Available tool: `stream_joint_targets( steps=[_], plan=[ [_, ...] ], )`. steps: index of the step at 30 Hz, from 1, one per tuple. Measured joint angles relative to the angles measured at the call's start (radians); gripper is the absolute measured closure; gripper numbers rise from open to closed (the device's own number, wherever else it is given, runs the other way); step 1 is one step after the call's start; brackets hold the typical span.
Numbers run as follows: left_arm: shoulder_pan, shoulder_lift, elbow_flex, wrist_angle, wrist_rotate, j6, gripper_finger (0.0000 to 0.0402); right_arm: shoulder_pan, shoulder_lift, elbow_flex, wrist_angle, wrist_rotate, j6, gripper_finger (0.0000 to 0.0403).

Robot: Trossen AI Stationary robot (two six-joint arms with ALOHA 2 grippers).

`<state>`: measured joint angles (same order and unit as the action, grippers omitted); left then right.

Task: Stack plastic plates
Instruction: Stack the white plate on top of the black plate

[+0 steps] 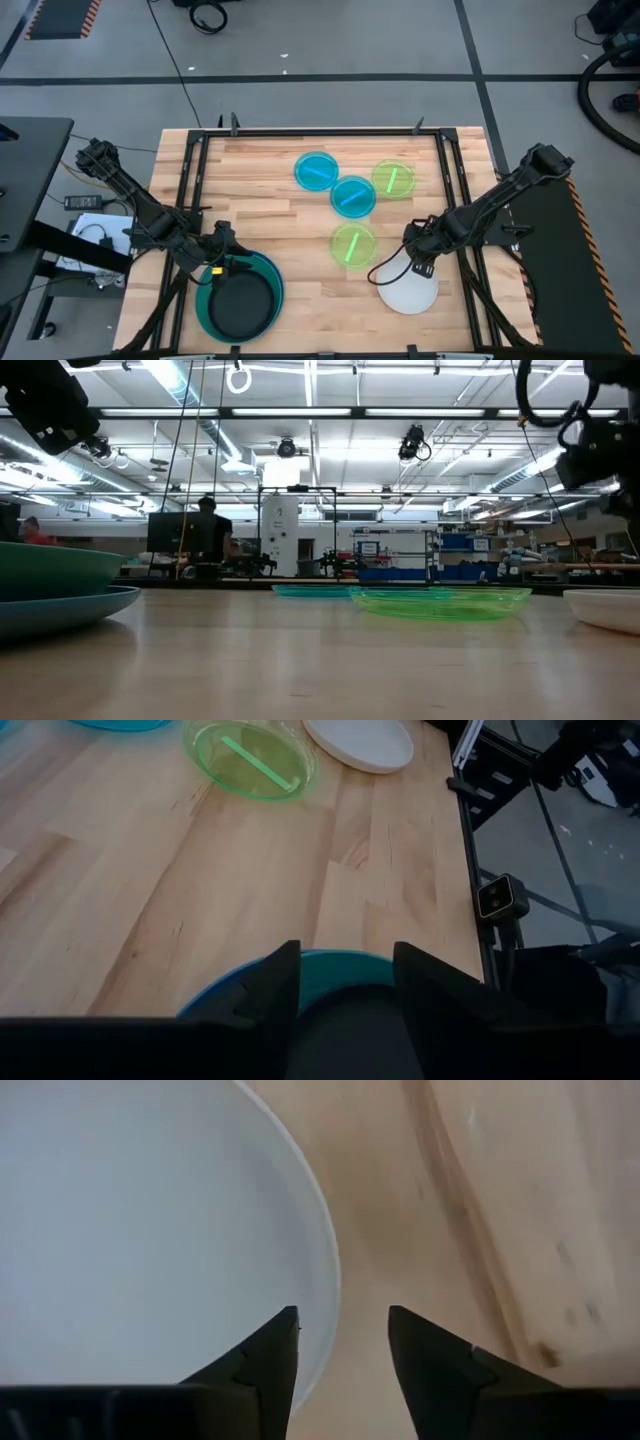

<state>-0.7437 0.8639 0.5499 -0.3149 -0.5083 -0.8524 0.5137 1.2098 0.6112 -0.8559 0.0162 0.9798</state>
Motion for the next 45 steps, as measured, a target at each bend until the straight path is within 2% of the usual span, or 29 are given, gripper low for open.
stream_joint_targets(
  steps=[8,15,21,32,45],
  plan=[
    [0.000,0.000,0.000,0.001,0.000,0.000,0.0232,-0.008,0.000,-0.093,0.139,0.004,0.065,0.0250],
    [0.000,0.000,0.000,0.002,0.000,0.000,0.0232,-0.008,0.060,-0.103,0.144,0.034,0.127,0.0258],
    [0.000,0.000,0.000,0.003,0.000,0.000,0.0232,-0.013,0.116,-0.095,0.167,0.033,0.150,0.0292],
    [0.000,0.000,0.000,0.008,0.015,-0.001,0.0232,-0.019,0.109,0.001,0.116,0.046,0.121,0.0388],
    [0.000,0.000,0.000,0.012,0.015,-0.002,0.0232,-0.053,0.107,0.192,-0.088,0.064,0.047,0.0387]
  ],
)
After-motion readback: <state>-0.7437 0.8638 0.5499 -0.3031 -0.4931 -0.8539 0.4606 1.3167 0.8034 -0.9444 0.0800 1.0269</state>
